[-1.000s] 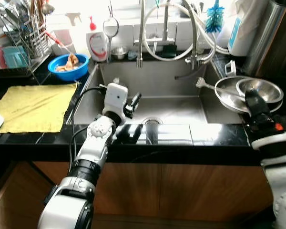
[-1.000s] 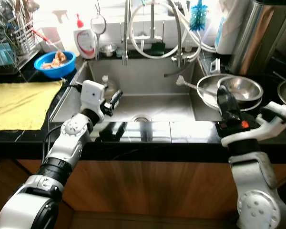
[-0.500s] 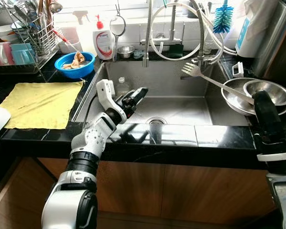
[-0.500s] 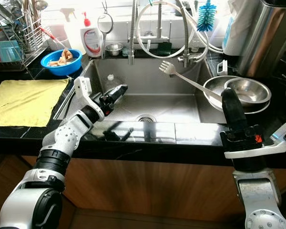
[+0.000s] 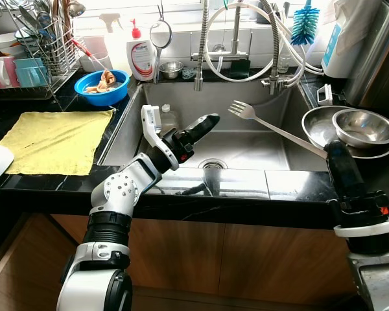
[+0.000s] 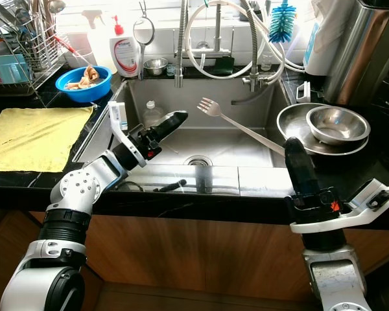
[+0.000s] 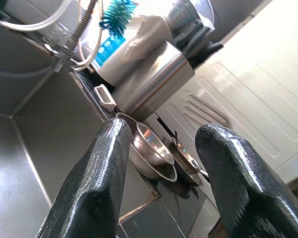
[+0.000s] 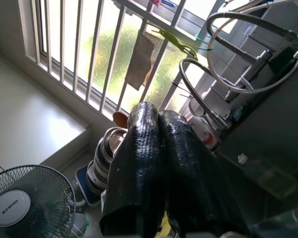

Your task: Kitchen organization

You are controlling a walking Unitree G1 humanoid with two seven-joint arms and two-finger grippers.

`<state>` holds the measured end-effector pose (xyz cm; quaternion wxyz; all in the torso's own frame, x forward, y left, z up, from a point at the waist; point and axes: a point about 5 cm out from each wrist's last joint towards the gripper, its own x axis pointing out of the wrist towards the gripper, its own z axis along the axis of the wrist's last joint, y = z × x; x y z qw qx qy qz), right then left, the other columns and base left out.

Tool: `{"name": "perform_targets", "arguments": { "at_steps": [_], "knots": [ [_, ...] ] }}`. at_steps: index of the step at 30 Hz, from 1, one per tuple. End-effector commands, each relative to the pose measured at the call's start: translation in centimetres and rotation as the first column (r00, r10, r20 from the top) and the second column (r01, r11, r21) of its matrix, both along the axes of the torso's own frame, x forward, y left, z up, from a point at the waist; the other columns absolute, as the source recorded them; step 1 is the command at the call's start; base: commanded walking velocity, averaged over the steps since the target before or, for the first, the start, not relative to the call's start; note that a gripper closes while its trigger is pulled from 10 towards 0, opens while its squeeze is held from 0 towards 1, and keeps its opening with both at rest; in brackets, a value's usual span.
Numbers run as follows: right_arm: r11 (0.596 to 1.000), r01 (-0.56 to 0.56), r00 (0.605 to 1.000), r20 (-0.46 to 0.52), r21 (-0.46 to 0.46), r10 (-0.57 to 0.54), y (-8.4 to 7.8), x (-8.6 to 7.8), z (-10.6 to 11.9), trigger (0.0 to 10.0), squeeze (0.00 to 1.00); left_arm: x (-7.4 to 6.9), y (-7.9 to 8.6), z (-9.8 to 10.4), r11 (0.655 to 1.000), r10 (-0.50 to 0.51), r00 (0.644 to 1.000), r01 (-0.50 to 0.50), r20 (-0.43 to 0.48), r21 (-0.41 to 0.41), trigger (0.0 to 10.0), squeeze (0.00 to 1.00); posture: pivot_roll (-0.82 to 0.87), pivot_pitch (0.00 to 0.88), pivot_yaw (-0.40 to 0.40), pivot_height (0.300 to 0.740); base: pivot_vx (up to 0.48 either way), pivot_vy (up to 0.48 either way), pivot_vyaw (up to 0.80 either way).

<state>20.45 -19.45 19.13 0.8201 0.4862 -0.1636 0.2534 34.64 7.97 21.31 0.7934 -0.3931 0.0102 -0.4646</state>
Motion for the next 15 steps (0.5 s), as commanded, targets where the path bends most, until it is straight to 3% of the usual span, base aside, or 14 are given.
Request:
{"name": "perform_targets", "arguments": {
  "at_steps": [1, 4, 5, 7, 8, 9, 10, 11, 12, 13, 14, 15],
  "knots": [
    [1.0, -0.015, 1.0, 0.024, -0.015, 0.016, 0.6, -0.3, 0.4, 10.0, 0.0, -0.1, -0.2, 0.1, 0.998, 0.032, 0.999, -0.035, 0.039, 0.055, 10.0, 0.0, -0.03, 0.0, 0.055, 0.74, 0.0, 0.0, 0.0],
    [1.0, -0.006, 1.0, 0.018, -0.014, 0.006, 0.4, -0.3, 0.3, 10.0, 0.0, 0.9, 0.2, 0.1, 0.964, 0.202, 0.976, -0.214, 0.084, 0.159, 10.0, 0.0, -0.03, 0.0, 0.055, 0.74, 0.0, 0.0, 0.0],
    [1.0, 0.003, 1.0, 0.021, -0.014, -0.003, 0.2, -0.2, 0.4, 10.0, 0.0, 1.9, 1.0, 0.1, 0.867, 0.357, 0.914, -0.4, 0.19, 0.296, 10.0, 0.0, -0.03, 0.0, 0.054, 0.74, 0.0, 0.0, 0.0],
    [1.0, 0.01, 1.0, 0.024, -0.016, -0.01, 0.1, -0.2, 0.5, 10.0, 0.0, 2.4, 1.6, 0.4, 0.762, 0.43, 0.845, -0.529, 0.318, 0.374, 10.0, 0.0, -0.03, 0.0, 0.056, 0.74, 0.0, 0.0, 0.0],
    [1.0, 0.015, 1.0, 0.026, -0.018, -0.014, 0.1, -0.1, 0.5, 10.0, 0.0, 2.6, 2.3, 0.7, 0.668, 0.476, 0.778, -0.623, 0.409, 0.407, 10.0, 0.0, -0.03, 0.0, 0.056, 0.74, 0.0, 0.0, 0.0],
    [1.0, 0.017, 0.999, 0.029, -0.019, -0.016, 0.0, -0.1, 0.6, 10.0, 0.0, 2.6, 2.8, 1.0, 0.606, 0.48, 0.725, -0.681, 0.494, 0.41, 10.0, 0.0, -0.03, 0.0, 0.056, 0.74, 0.0, 0.0, 0.0],
    [1.0, 0.017, 0.999, 0.029, -0.019, -0.016, 0.0, -0.1, 0.6, 10.0, 0.0, 2.6, 2.8, 1.0, 0.606, 0.48, 0.725, -0.681, 0.494, 0.41, 10.0, 0.0, -0.03, 0.0, 0.056, 0.74, 0.0, 0.0, 0.0],
    [1.0, 0.02, 0.999, 0.032, -0.021, -0.02, 0.0, 0.0, 0.7, 10.0, 0.0, 2.5, 3.0, 1.3, 0.551, 0.45, 0.68, -0.722, 0.579, 0.42, 10.0, 0.0, -0.03, 0.0, 0.058, 0.74, 0.0, 0.0, 0.0],
    [0.999, 0.024, 0.999, 0.033, -0.023, -0.023, 0.0, 0.0, 0.7, 10.0, 0.0, 2.4, 3.0, 1.4, 0.517, 0.407, 0.653, -0.741, 0.639, 0.428, 10.0, 0.0, -0.03, 0.0, 0.057, 0.74, 0.0, 0.0, 0.0],
    [0.999, 0.024, 0.999, 0.033, -0.023, -0.023, 0.0, 0.0, 0.7, 10.0, 0.0, 2.4, 3.0, 1.4, 0.517, 0.407, 0.653, -0.741, 0.639, 0.428, 10.0, 0.0, -0.03, 0.0, 0.057, 0.74, 0.0, 0.0, 0.0],
    [0.999, 0.029, 0.999, 0.033, -0.025, -0.028, -0.1, 0.1, 0.7, 10.0, 0.0, 2.1, 2.9, 1.6, 0.455, 0.314, 0.588, -0.782, 0.745, 0.426, 10.0, 0.0, -0.03, 0.0, 0.056, 0.74, 0.0, 0.0, 0.0],
    [0.999, 0.031, 0.999, 0.03, -0.026, -0.03, -0.2, 0.1, 0.7, 10.0, 0.0, 1.9, 2.7, 1.6, 0.424, 0.253, 0.556, -0.799, 0.792, 0.426, 10.0, 0.0, -0.03, 0.0, 0.056, 0.74, 0.0, 0.0, 0.0]
  ]
}}
